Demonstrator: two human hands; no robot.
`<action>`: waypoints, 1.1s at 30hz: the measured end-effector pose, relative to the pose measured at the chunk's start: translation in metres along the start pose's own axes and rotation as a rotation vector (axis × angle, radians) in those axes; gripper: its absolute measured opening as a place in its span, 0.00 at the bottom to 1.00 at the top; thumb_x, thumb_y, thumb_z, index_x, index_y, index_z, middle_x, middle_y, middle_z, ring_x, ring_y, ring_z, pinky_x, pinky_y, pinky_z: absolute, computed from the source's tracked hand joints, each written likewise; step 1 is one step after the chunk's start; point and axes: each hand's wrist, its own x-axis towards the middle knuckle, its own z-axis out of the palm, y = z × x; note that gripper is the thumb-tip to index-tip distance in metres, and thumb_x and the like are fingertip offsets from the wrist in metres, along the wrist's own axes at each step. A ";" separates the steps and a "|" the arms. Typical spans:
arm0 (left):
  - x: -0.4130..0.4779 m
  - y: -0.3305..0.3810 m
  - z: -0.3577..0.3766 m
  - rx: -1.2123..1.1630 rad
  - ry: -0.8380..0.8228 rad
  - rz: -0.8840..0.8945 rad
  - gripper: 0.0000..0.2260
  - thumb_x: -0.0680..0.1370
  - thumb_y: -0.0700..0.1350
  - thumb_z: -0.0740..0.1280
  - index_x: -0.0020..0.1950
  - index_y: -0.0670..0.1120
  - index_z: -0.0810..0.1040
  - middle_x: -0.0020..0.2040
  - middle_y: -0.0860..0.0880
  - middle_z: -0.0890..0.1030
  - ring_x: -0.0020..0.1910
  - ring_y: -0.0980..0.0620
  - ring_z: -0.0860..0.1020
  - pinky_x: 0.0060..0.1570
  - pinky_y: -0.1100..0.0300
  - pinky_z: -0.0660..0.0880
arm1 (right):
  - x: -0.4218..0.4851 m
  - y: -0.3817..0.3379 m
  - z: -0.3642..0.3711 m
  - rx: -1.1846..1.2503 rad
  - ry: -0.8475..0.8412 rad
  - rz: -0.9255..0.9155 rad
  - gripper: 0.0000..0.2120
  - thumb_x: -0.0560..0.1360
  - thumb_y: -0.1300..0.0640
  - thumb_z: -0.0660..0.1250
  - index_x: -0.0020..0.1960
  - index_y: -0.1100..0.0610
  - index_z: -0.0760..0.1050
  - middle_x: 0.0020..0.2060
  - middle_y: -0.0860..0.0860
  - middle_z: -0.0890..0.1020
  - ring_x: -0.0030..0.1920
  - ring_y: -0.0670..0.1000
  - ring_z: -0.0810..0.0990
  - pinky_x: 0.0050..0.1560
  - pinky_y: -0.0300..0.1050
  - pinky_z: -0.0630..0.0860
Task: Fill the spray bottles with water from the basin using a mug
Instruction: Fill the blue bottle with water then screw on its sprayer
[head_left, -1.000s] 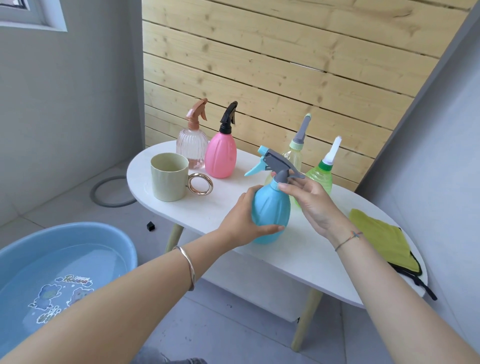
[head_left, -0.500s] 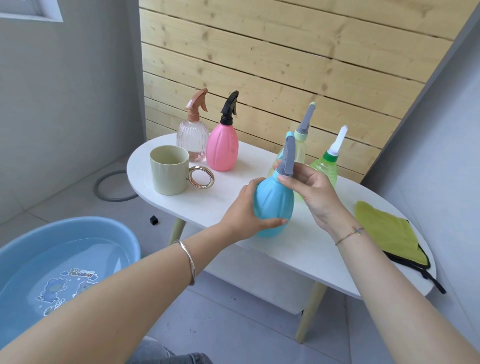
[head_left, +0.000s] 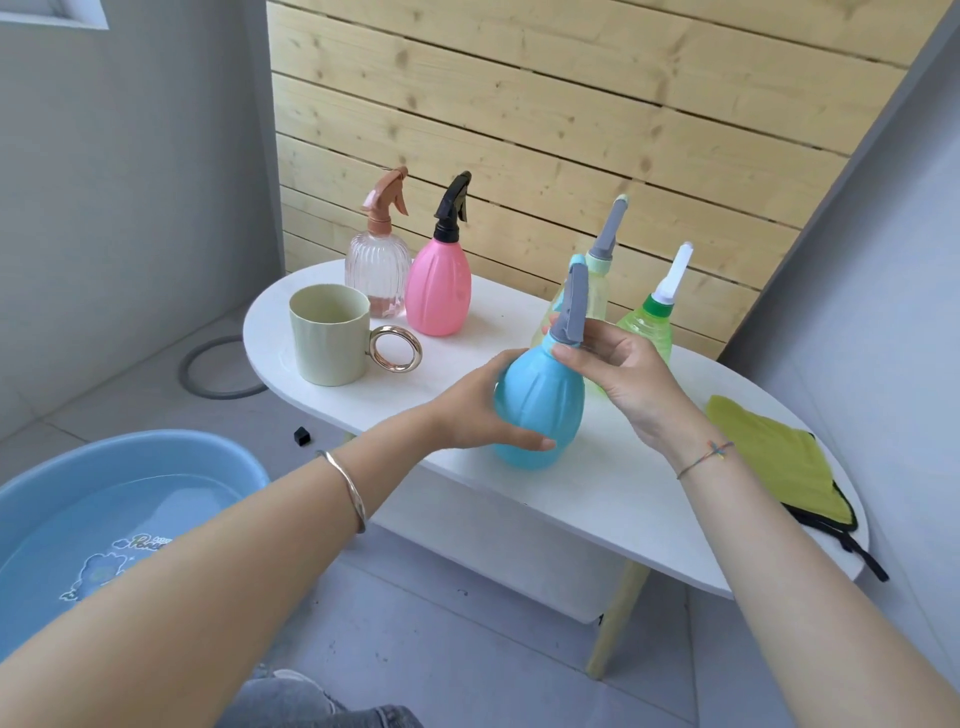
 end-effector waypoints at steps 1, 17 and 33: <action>0.001 0.000 0.001 0.013 0.017 -0.002 0.41 0.66 0.45 0.82 0.74 0.51 0.63 0.64 0.52 0.75 0.61 0.54 0.74 0.59 0.60 0.74 | 0.001 0.000 -0.001 -0.010 -0.008 -0.001 0.13 0.73 0.64 0.70 0.56 0.55 0.79 0.53 0.45 0.83 0.56 0.42 0.80 0.58 0.34 0.73; 0.005 0.001 0.004 0.058 0.005 -0.018 0.42 0.64 0.50 0.82 0.72 0.52 0.65 0.64 0.52 0.76 0.62 0.54 0.75 0.65 0.54 0.73 | -0.001 0.014 -0.004 -0.093 0.036 -0.080 0.16 0.74 0.59 0.70 0.61 0.54 0.77 0.61 0.48 0.80 0.66 0.46 0.74 0.71 0.49 0.67; -0.005 0.002 0.030 0.096 0.285 -0.053 0.40 0.62 0.57 0.82 0.68 0.50 0.68 0.58 0.54 0.77 0.57 0.51 0.76 0.56 0.48 0.76 | -0.003 0.016 0.019 -0.171 0.319 -0.168 0.15 0.72 0.59 0.74 0.57 0.51 0.79 0.52 0.44 0.83 0.56 0.38 0.80 0.60 0.37 0.74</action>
